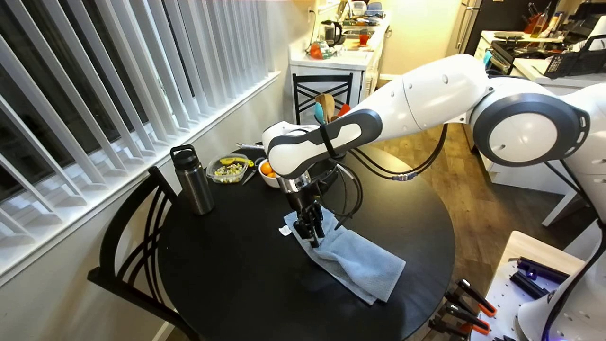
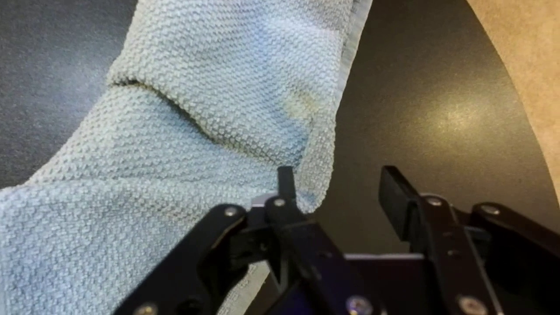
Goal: Fold the towel
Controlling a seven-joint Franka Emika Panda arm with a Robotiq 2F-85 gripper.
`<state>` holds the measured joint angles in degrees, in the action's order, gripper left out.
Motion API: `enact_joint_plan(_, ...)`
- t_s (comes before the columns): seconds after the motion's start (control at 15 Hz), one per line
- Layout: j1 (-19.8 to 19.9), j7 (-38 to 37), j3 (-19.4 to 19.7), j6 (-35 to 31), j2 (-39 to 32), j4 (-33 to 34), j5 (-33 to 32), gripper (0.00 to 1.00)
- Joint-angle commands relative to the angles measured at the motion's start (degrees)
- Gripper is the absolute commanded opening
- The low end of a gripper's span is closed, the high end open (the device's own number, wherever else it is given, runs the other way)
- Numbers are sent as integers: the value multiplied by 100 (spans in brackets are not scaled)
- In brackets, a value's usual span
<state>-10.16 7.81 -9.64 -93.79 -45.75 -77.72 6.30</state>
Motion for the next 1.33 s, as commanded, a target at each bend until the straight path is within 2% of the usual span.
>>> enact_joint_plan(0.0,171,159,-54,114,8,84,170,84)
enact_joint_plan(0.13,274,91,-9,-27,82,16,250,96)
enact_joint_plan(0.2,360,63,9,-95,102,-11,334,99)
enact_joint_plan(0.47,904,68,21,-638,167,-268,1093,100)
enact_joint_plan(0.67,1247,-18,98,-1316,249,-587,1617,100)
enact_joint_plan(0.87,1487,-75,244,-2255,366,-974,1892,100)
enact_joint_plan(0.93,1450,-86,286,-2375,408,-1058,1799,100)
enact_joint_plan(1.0,1486,30,291,-2142,416,-1023,1635,100)
enact_joint_plan(1.07,1502,-12,264,-2064,74,-611,1659,100)
enact_joint_plan(1.27,1512,-10,280,-2064,147,-701,1659,100)
